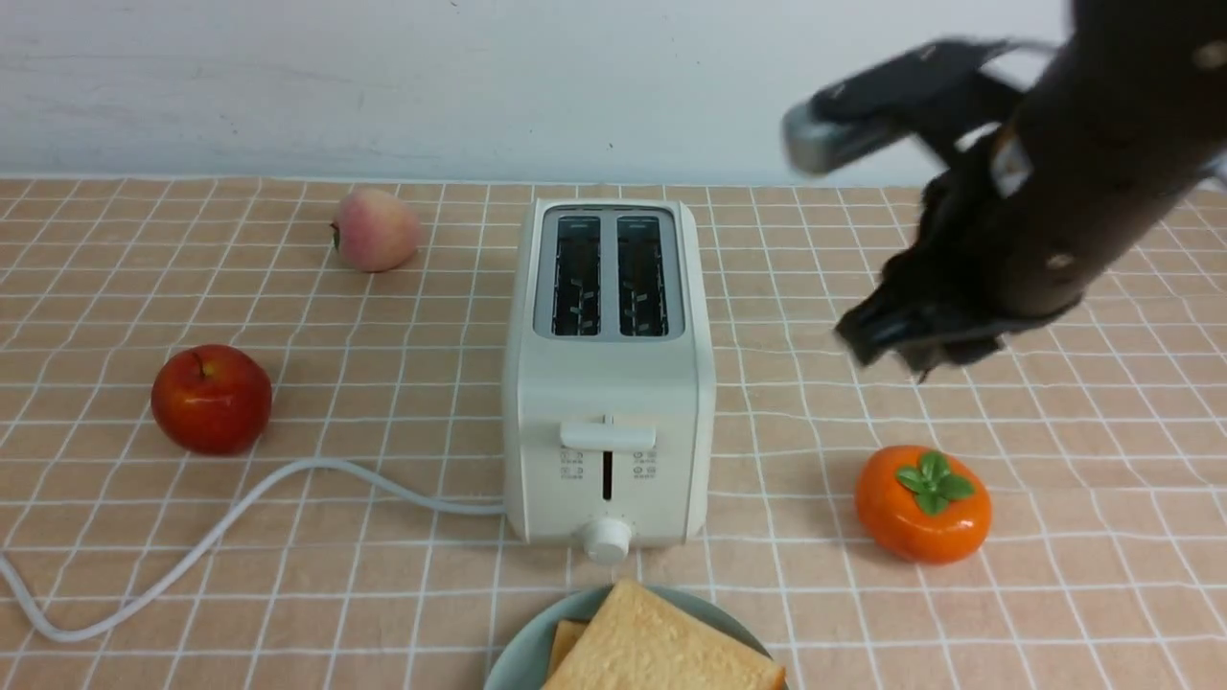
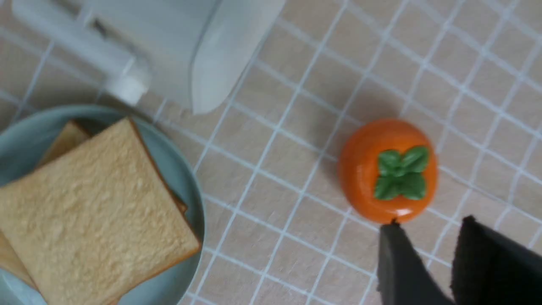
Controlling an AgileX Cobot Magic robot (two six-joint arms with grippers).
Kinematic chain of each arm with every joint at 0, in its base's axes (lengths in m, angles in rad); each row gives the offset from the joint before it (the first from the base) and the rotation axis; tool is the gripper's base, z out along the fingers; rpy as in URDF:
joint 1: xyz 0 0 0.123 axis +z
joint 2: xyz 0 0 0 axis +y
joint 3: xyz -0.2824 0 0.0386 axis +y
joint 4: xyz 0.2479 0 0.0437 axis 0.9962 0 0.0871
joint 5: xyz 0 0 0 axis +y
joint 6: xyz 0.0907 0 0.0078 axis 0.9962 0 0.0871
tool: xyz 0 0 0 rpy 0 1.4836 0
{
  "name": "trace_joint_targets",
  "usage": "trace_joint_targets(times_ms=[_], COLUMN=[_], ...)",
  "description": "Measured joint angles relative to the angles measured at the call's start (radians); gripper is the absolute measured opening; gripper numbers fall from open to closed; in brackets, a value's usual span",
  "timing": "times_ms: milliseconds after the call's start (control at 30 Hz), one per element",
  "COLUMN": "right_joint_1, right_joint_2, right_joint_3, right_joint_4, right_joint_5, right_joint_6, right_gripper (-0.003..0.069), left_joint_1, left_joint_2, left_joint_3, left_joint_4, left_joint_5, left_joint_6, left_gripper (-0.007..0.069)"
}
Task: Take toasted bread from bread machine on light coffee tablecloth place on plate.
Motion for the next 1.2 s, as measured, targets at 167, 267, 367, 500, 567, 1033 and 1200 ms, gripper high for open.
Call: trace_joint_targets(times_ms=[167, 267, 367, 500, 567, 1033, 1200], right_joint_1=[0.000, 0.000, 0.000, 0.000, 0.000, 0.000, 0.000], right_joint_2=[-0.288, -0.482, -0.725, -1.040, -1.188, -1.439, -1.439], right_joint_3=[-0.005, 0.018, 0.131, 0.409, 0.613, 1.195, 1.195], right_joint_4=[-0.024, -0.032, -0.034, -0.061, -0.073, -0.109, -0.109], right_joint_5=[0.022, 0.023, -0.032, -0.275, -0.451, -0.981, -1.002], right_joint_6=[0.105, 0.145, 0.161, 0.169, 0.192, 0.217, 0.217], right_gripper=[-0.0018, -0.0018, -0.0018, -0.0015, -0.0012, 0.0003, 0.0004], left_joint_1=[0.000, 0.000, 0.000, 0.000, 0.000, 0.000, 0.000], left_joint_2=[0.000, 0.000, 0.000, 0.005, 0.013, 0.046, 0.046], left_joint_3=[0.000, 0.000, 0.000, 0.000, 0.000, 0.000, 0.000], left_joint_4=[-0.001, -0.001, -0.001, -0.001, -0.001, -0.028, -0.028], left_joint_5=[-0.063, -0.116, -0.183, -0.274, -0.328, -0.393, -0.394], left_joint_6=[0.000, 0.000, 0.000, 0.000, 0.000, -0.001, -0.001], left_gripper=[-0.0013, -0.0013, -0.0013, -0.0013, -0.0013, -0.0011, -0.0005])
